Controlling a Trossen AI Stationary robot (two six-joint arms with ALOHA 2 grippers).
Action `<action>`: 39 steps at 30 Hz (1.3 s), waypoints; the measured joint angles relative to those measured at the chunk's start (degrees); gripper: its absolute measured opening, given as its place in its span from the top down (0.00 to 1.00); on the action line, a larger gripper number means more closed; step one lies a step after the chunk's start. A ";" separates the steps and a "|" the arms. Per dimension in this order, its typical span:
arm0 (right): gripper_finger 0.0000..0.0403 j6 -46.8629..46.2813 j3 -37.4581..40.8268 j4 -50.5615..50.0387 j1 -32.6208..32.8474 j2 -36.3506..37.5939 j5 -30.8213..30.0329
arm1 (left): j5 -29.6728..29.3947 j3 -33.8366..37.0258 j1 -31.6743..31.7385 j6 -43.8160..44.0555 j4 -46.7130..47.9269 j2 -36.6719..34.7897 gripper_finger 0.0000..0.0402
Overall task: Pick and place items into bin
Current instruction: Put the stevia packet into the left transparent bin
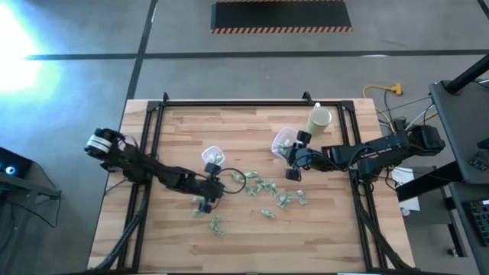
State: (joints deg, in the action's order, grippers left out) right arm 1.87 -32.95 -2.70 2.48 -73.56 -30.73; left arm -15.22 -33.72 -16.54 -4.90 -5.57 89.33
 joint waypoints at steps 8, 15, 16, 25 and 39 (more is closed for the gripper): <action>0.78 -0.14 0.07 -0.07 0.00 0.00 1.06 | 3.24 -0.48 0.97 0.05 0.05 0.75 0.68; 0.77 -0.22 0.09 -0.07 0.02 -0.02 1.21 | 4.34 -0.27 1.21 0.08 0.29 0.78 0.76; 0.77 -0.22 0.09 -0.07 0.02 -0.02 1.21 | 4.58 -0.23 1.21 0.05 0.30 0.78 0.79; 0.80 -0.23 0.09 -0.07 0.02 -0.02 1.21 | 5.12 -0.17 1.21 -0.33 1.04 0.55 0.99; 0.82 -0.20 0.29 -0.29 0.02 -0.02 1.21 | 4.66 -0.69 1.02 -0.43 1.39 -6.46 1.00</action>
State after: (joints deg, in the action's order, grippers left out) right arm 1.67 -32.66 -2.99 2.50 -73.58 -29.52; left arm -10.57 -34.41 -15.52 -5.32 -4.18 82.87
